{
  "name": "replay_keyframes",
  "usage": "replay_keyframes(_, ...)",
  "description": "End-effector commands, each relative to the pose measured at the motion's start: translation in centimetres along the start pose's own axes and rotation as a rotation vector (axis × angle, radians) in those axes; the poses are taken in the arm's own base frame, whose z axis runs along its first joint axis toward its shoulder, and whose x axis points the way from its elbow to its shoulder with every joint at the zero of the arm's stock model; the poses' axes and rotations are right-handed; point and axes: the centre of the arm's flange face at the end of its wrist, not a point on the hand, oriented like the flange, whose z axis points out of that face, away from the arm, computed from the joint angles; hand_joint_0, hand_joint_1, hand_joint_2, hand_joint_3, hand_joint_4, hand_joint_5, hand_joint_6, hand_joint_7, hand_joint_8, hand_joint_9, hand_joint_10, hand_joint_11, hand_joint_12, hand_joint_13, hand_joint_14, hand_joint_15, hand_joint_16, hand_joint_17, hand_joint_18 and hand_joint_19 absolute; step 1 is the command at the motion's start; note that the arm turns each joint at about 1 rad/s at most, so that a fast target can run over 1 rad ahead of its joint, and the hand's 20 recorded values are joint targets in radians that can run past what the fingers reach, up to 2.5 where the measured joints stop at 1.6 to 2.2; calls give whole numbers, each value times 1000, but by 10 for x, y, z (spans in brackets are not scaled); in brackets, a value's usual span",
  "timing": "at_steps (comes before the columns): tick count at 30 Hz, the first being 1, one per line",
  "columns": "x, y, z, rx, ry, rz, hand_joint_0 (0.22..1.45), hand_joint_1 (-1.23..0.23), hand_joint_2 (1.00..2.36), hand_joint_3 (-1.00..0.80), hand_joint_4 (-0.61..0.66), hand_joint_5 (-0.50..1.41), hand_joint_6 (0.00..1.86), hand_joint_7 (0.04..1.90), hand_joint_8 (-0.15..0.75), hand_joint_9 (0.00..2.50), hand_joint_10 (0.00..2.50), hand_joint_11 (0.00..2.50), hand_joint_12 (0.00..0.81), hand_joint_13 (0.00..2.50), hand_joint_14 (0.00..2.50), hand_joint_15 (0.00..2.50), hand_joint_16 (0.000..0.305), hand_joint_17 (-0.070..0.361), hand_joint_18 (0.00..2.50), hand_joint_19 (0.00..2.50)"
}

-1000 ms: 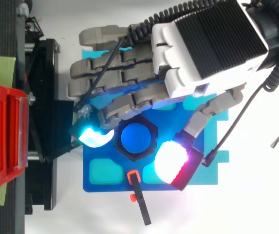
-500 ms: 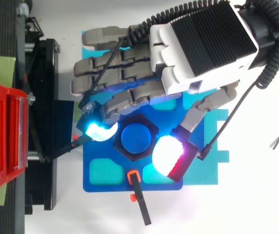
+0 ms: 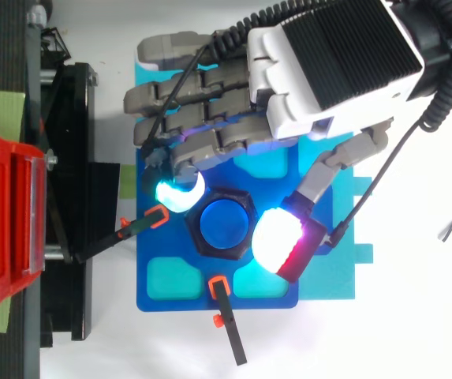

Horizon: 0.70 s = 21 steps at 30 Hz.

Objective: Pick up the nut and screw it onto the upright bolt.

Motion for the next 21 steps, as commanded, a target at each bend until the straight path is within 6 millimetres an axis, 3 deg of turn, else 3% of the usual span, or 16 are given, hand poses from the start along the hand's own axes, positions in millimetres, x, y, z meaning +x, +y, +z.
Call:
replay_keyframes(1,-2,-4,-4,-1,-2,-2,483,-264,1000,-500,168,-5,503,1416,247,639,0,0,337,266,0,0,39,88,0,0)
replay_keyframes(16,-10,-17,-16,5,-4,-11,490,-285,1000,-500,107,57,510,1483,237,1003,0,0,315,450,0,0,30,68,0,0)
replay_keyframes(21,-19,-18,-16,-3,-10,-17,493,-298,1000,-500,81,80,522,1461,220,1211,0,0,283,600,0,0,25,56,187,0)
